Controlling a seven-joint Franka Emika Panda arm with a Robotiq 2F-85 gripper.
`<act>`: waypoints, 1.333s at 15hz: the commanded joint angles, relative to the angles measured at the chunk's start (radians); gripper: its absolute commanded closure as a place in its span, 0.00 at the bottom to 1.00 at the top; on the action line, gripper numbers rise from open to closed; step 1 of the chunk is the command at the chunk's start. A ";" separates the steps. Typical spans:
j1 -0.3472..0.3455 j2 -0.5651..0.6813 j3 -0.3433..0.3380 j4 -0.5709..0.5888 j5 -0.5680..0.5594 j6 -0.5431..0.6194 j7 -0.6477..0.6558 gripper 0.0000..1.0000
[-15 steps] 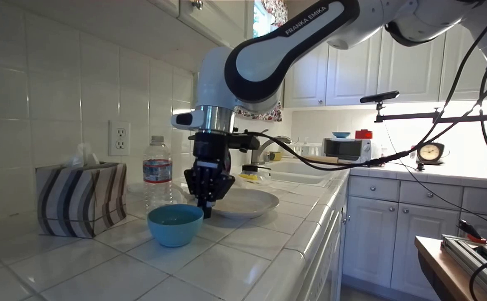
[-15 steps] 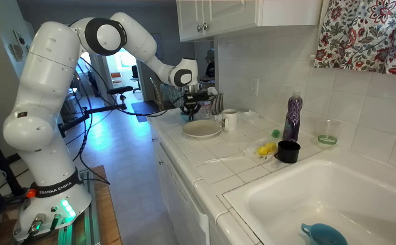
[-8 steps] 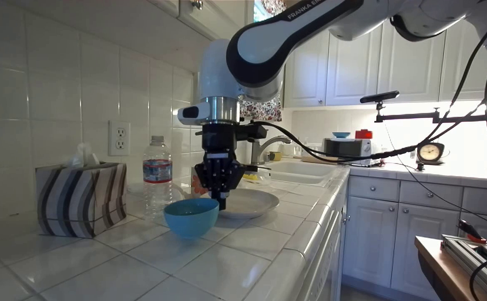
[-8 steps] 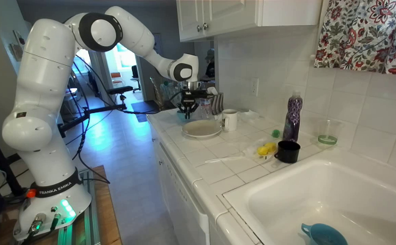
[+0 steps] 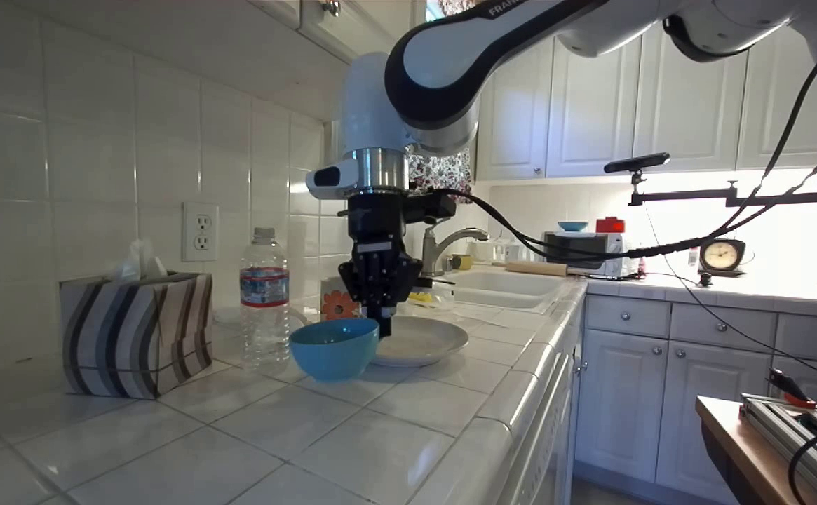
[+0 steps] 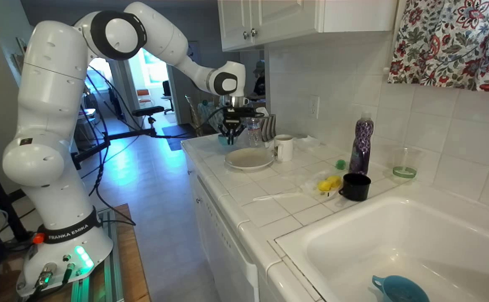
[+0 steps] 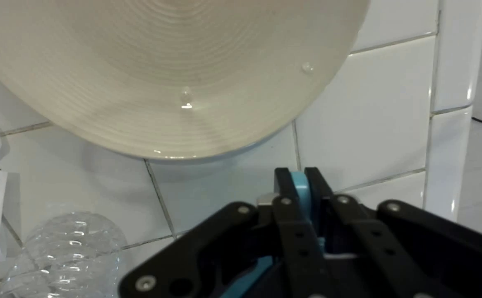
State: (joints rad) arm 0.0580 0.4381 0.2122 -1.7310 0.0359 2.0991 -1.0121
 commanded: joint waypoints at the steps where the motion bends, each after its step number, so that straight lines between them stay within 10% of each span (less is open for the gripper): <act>1: -0.009 -0.068 -0.012 -0.074 0.026 0.006 0.048 0.97; 20: -0.024 -0.216 -0.067 -0.306 0.008 0.242 0.310 0.97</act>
State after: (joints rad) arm 0.0424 0.2839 0.1494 -1.9647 0.0363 2.2966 -0.7354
